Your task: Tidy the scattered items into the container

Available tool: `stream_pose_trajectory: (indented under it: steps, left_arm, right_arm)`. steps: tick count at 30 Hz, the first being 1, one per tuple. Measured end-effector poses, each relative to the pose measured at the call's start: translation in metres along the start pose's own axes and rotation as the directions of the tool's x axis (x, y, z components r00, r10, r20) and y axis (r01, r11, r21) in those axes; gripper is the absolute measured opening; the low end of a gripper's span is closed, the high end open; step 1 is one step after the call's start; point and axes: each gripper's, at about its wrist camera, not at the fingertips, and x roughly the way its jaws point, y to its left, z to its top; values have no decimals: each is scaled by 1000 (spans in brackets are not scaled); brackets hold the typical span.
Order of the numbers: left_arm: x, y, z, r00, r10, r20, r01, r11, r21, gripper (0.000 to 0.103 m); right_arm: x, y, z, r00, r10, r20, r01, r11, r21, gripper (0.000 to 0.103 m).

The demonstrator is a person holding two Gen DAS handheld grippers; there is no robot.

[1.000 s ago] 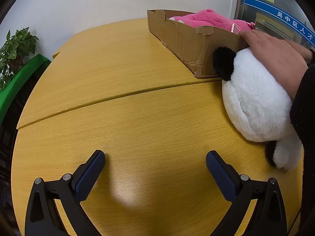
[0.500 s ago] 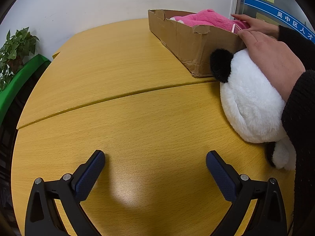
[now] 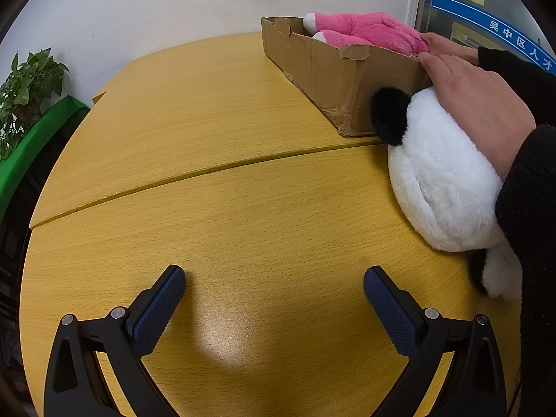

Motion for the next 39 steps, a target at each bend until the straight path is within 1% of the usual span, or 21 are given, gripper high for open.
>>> stream_pose_trajectory:
  steps: [39]
  left_arm:
    - [1,0,0,1000,0,0,0,1000,0,103]
  right_arm:
    - [1,-2,0,1000,0,1,0,1000,-2,103]
